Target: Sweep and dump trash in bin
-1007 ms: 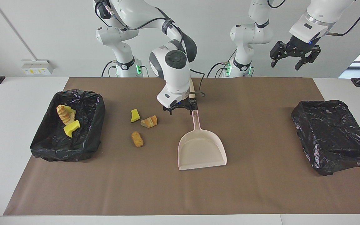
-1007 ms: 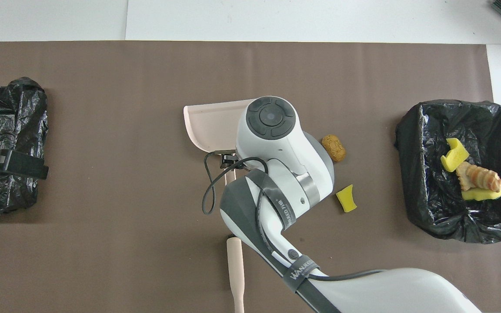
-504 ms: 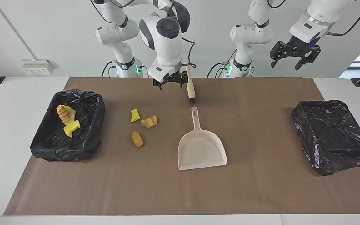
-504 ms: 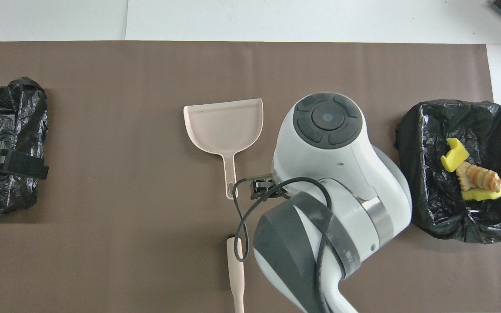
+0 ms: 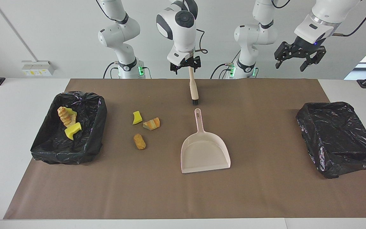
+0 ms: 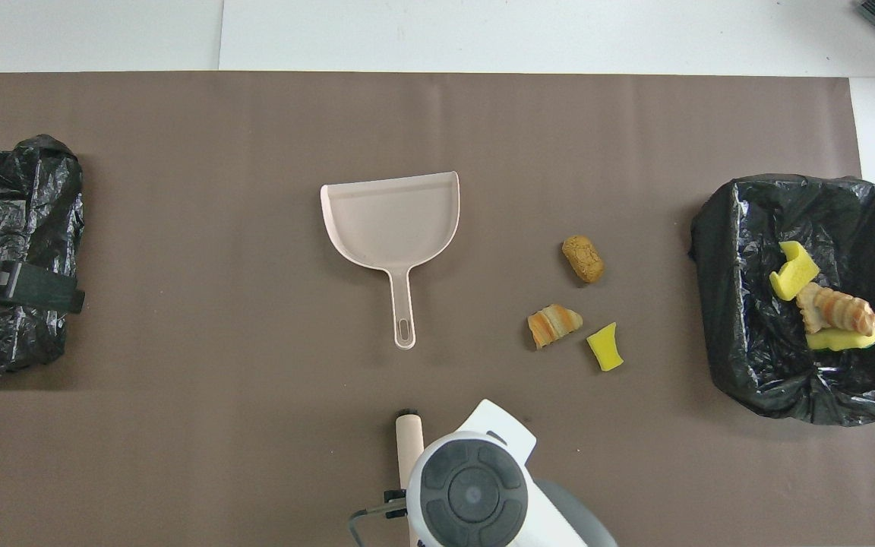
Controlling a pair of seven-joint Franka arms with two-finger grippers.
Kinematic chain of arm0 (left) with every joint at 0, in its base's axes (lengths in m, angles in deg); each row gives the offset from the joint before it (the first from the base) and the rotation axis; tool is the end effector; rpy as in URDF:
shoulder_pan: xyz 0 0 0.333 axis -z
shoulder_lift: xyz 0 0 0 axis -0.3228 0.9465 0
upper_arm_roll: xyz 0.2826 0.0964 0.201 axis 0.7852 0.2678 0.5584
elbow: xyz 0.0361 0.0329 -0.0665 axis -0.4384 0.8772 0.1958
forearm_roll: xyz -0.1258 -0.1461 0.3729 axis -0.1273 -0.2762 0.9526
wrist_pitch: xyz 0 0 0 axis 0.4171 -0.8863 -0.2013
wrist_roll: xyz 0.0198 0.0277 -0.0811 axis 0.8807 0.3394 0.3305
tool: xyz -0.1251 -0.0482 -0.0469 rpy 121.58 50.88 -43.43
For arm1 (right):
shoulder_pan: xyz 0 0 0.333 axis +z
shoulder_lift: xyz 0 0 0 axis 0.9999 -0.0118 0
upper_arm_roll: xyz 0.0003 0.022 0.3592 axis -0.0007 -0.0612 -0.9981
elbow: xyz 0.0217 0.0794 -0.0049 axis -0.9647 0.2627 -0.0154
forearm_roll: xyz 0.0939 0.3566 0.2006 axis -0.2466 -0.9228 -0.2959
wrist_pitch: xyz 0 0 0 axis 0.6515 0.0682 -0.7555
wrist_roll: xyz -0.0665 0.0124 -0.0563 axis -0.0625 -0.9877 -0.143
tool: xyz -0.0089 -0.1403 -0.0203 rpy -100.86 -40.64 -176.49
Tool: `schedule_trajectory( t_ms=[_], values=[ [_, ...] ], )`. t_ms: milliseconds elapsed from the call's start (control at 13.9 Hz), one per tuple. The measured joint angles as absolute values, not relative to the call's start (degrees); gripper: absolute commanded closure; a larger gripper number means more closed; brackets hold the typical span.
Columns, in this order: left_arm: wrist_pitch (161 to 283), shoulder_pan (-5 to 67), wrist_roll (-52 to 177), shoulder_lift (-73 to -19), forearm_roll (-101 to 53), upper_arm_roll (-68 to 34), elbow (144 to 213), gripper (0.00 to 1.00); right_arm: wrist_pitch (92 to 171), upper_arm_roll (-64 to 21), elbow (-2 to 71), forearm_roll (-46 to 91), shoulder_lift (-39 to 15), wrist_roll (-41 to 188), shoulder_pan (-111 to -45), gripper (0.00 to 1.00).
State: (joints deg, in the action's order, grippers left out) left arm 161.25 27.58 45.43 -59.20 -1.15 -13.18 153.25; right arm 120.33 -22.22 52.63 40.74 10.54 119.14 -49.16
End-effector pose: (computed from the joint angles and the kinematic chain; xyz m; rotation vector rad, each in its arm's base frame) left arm 0.5288 -0.0838 0.6952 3.0875 -0.2795 -0.1007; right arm 0.3250 0.3963 0.4487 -3.0829 -0.1485 0.3743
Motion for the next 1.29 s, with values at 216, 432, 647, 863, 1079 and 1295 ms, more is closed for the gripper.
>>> schedule_trajectory(
  t_ms=[216, 432, 647, 863, 1079, 1295],
  values=[
    [161.25, 27.58, 45.43, -59.20, -1.15, -13.18, 153.25, 0.00, 124.95, -22.29, 58.71, 40.71, 11.35, 121.27, -44.69, 0.00],
    [161.25, 27.58, 45.43, -59.20, -1.15, -13.18, 153.25, 0.00, 131.55, -22.27, 64.58, 39.28, 11.31, 121.38, -41.59, 0.00],
    [161.25, 27.58, 45.43, -59.20, -1.15, -13.18, 153.25, 0.00, 136.50, -22.26, 67.83, 38.82, 10.95, 124.02, -39.00, 0.00],
    [161.25, 27.58, 45.43, -59.20, -1.15, -13.18, 153.25, 0.00, 137.98, -22.25, 68.72, 38.57, 10.83, 125.59, -37.49, 0.00],
    [161.25, 27.58, 45.43, -59.20, -1.15, -13.18, 153.25, 0.00, 140.46, -22.24, 70.21, 38.38, 10.40, 128.71, -34.65, 0.00],
    [161.25, 27.57, 45.43, -59.20, -1.15, -13.18, 153.25, 0.00, 141.46, -22.23, 71.74, 38.34, 10.35, 129.43, -33.61, 0.46]
  ],
)
